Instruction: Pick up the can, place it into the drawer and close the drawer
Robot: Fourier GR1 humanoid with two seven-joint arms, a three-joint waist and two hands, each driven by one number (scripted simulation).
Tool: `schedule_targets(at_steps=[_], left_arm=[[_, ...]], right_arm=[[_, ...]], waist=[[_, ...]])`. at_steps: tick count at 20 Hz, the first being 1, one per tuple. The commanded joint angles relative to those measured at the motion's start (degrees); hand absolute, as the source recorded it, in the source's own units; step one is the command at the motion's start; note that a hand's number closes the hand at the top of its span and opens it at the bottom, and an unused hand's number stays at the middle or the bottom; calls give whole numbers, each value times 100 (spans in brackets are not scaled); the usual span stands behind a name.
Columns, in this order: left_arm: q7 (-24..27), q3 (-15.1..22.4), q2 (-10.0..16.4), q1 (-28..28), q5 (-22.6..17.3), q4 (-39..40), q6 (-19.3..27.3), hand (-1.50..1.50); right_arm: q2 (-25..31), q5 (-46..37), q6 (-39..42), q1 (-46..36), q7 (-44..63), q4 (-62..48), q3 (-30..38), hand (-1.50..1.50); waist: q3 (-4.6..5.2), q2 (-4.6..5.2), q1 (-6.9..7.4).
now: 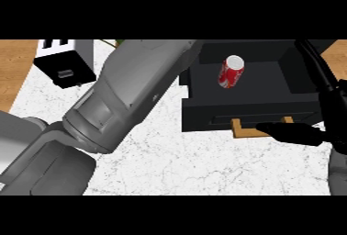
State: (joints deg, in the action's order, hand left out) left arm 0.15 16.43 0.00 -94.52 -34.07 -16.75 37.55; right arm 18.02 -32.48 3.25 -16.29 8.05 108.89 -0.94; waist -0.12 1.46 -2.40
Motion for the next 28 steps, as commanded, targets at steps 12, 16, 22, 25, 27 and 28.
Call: schedule_targets(at_steps=[12, 16, 22, 25, 27, 28], left_arm=[[-66, -211, 301, 214, 124, 16, -455, -150], [-196, -183, 489, 323, 234, -216, -486, -150], [-219, -70, 609, 741, 375, -611, -472, -150], [-697, -82, 1088, 601, 391, -732, -758, -150], [-637, -63, 1016, 667, 436, -845, -671, -150], [-858, -36, 976, 646, 411, -992, -676, -150]], right_arm=[[-412, -1988, -1400, -1467, -937, -3636, -668, -150], [-590, -2232, -1963, -1897, -1104, -4561, -524, -150], [-838, -2713, -3172, -2604, -1064, -6097, -210, -150], [-864, -2768, -3643, -2912, -1114, -6635, -16, -150], [-991, -2909, -3874, -3378, -1053, -7138, 19, -150], [-813, -2914, -3907, -3488, -1158, -7333, 97, -150]], waist=[[6, -73, 324], [8, -111, 362], [9, -113, 580], [7, -109, 587], [6, -80, 645], [6, -95, 716]])
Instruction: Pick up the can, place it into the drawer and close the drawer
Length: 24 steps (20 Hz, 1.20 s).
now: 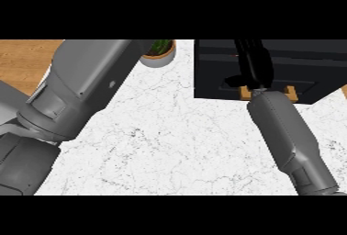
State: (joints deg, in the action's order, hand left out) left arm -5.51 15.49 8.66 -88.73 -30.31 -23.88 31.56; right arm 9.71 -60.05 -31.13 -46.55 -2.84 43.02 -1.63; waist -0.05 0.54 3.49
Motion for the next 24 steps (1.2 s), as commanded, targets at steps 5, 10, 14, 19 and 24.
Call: schedule_targets(at_steps=[5, 10, 14, 19, 24], left_arm=[[-308, 136, 295, 556, 141, -692, -65, -150], [-572, 236, 382, 827, 201, -1181, 6, -150], [-567, 242, 682, 1231, 173, -1574, -300, -150], [-570, 215, 751, 1456, 143, -1927, -336, -150], [-564, 173, 993, 1849, 134, -2285, -371, -150]], right_arm=[[70, -181, -676, -1166, -13, -1494, 398, -150], [141, -160, -713, -1757, 17, -1963, 561, -150], [219, -73, -687, -2007, -226, -2174, 657, -150], [86, 219, -615, -2428, -214, -2244, 953, -150], [-66, 610, -751, -2252, -916, -2214, 1262, -150]], waist=[[1, 16, 161], [1, 9, 260], [2, 31, 335], [-2, 58, 371], [-7, 57, 334]])
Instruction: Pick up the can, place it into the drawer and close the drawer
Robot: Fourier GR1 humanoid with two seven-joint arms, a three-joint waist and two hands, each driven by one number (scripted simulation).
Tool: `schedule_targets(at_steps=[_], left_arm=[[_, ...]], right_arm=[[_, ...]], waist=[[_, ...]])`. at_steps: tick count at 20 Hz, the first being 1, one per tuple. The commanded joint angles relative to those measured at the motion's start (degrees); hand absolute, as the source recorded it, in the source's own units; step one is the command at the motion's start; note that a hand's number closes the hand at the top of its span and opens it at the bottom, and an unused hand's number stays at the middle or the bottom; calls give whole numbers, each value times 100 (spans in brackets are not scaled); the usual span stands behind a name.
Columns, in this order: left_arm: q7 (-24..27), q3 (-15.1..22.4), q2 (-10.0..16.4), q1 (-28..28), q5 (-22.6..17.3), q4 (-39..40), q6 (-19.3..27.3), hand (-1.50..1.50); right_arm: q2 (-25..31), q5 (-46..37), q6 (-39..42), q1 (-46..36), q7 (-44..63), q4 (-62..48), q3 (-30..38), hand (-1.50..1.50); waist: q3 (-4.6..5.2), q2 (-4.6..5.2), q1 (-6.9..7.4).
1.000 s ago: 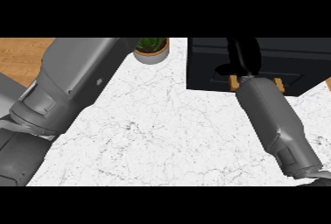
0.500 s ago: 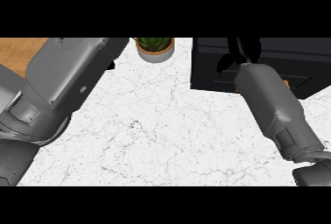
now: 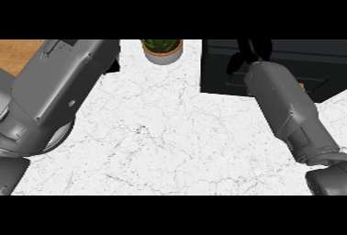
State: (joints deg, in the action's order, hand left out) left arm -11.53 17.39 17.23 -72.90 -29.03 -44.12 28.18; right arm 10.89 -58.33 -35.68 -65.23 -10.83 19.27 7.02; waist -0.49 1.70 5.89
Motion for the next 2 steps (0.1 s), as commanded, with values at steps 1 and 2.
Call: schedule_targets(at_steps=[1, 2], left_arm=[[-218, 24, -38, 89, -13, -344, 129, -150], [-99, 21, 221, 438, -18, -497, -84, -150]], right_arm=[[-58, 513, -26, -567, -210, 120, 464, -150], [-77, 548, -90, -481, -280, 132, 503, -150]], waist=[[32, -70, 94], [39, -99, 123]])
